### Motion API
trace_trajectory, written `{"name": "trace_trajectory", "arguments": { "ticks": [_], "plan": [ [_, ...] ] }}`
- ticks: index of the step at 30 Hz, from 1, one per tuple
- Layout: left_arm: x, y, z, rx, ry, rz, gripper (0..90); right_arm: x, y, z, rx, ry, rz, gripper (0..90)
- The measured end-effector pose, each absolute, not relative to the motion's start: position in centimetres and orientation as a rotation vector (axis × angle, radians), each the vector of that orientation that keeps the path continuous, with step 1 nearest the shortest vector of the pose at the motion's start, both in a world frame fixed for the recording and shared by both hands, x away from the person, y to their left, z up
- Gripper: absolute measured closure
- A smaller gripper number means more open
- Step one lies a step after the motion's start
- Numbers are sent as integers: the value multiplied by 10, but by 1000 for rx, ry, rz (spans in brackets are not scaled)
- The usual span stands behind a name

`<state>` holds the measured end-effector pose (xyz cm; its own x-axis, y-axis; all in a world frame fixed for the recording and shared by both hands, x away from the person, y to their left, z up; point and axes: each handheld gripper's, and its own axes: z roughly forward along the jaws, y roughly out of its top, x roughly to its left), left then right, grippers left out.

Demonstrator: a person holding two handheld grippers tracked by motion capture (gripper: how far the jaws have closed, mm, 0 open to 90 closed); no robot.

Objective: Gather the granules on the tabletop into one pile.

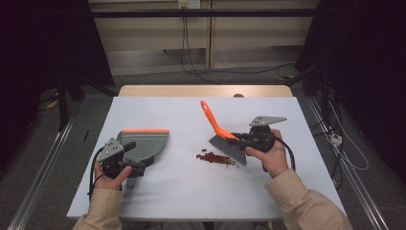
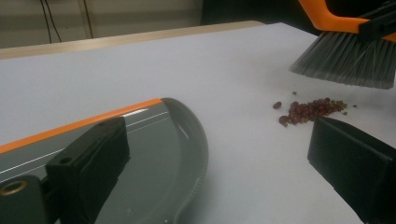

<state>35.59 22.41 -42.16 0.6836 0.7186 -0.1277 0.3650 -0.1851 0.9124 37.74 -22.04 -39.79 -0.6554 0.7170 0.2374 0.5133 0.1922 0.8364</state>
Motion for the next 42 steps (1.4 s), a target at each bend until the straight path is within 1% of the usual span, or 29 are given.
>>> {"name": "trace_trajectory", "arguments": {
  "ticks": [7, 13, 19, 28, 42],
  "plan": [
    [356, 223, -422, 1801, 857, 397, 53, 358, -223, -409, 1386, 2062, 1292, 715],
    [355, 222, -422, 1804, 852, 396, 53, 348, -218, -417, 1417, 1969, 1193, 715],
    [354, 222, -421, 1803, 850, 399, 53, 347, -207, -428, 1382, 1900, 1090, 715],
    [355, 222, -421, 1802, 852, 398, 53, 348, -177, -433, 1363, 1846, 1097, 714],
    [355, 222, -422, 1804, 846, 390, 53, 358, -152, -435, 1364, 1834, 1144, 714]
  ]
}}
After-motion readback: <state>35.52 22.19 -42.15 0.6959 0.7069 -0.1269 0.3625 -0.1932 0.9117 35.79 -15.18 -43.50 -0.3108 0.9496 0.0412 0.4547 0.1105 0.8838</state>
